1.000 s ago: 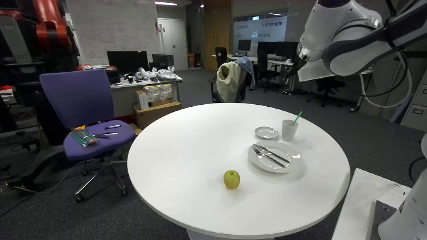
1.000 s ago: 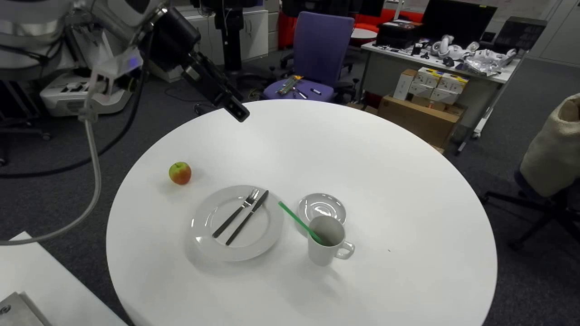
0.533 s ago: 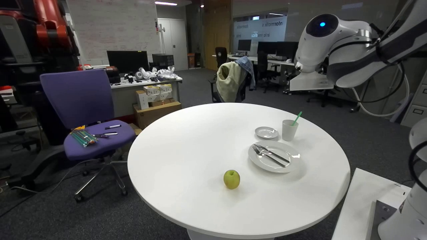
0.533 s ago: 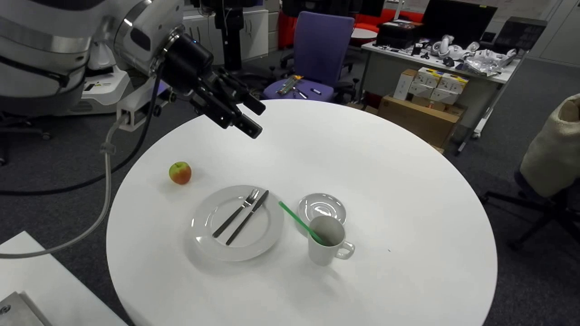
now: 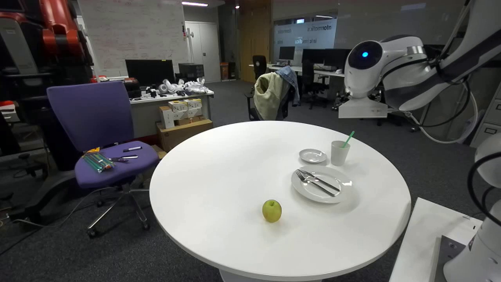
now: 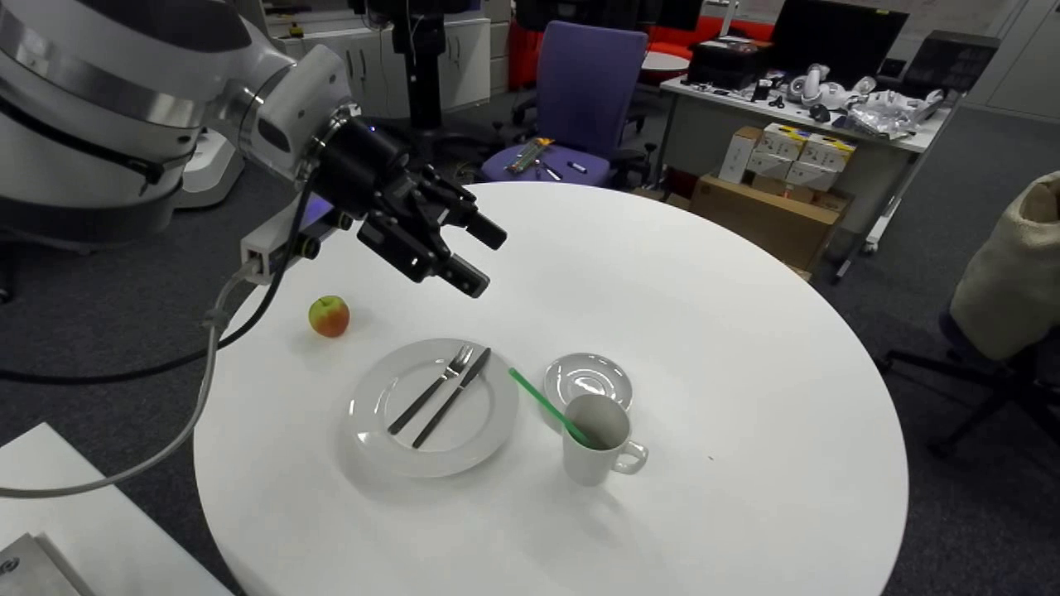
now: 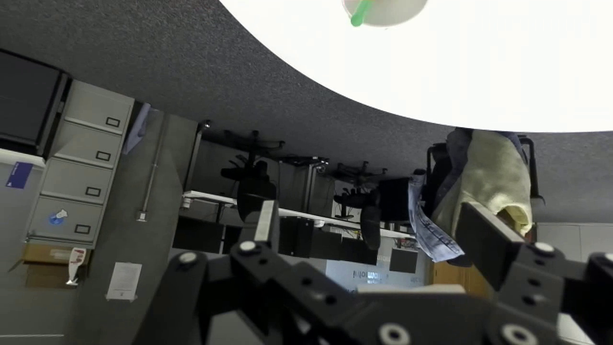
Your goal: Remove the green straw from the cup and put it on the table
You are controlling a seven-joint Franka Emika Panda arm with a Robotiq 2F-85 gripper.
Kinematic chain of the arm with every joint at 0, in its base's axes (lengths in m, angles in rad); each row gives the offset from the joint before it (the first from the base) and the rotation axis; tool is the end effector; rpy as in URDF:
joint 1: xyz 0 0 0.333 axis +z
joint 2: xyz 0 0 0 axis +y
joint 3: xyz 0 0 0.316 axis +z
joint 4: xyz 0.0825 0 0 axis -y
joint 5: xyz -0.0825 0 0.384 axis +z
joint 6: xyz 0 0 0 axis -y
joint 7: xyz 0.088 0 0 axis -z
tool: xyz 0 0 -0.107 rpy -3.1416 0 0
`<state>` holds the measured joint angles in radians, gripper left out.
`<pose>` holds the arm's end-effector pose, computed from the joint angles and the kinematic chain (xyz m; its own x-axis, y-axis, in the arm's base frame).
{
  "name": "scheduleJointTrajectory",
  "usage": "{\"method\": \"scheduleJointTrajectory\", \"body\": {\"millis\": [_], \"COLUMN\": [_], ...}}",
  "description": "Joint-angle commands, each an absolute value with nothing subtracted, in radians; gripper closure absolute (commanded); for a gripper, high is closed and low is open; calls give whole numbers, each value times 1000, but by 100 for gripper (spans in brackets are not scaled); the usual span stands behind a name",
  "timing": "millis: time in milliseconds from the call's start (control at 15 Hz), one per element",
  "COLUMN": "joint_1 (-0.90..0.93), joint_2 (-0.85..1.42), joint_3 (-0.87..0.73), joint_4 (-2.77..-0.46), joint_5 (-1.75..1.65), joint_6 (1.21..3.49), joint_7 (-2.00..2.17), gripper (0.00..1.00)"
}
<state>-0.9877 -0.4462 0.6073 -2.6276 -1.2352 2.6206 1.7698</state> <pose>0.3995 -0.1411 0.3915 0.3096 -0.4582 0.8332 -0.9145 -0.3836 0.1289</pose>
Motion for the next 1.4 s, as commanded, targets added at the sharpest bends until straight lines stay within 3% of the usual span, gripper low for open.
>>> {"method": "scheduleJointTrajectory", "body": {"millis": [0, 333, 600, 1000, 1333], "joint_1": [-988, -991, -1037, -1114, -1267], "joint_2": [-437, -449, -454, -327, -108], "joint_3": [607, 621, 743, 983, 1169], "joint_4": [-2626, -2623, -2606, -2594, -2570], "joint_5": [-1234, -1262, -1441, -1621, -1621], "joint_6": [2619, 2614, 2492, 2063, 1677], "joint_7": [1770, 1805, 2102, 2496, 2577], "gripper": [0, 0, 0, 0, 0]}}
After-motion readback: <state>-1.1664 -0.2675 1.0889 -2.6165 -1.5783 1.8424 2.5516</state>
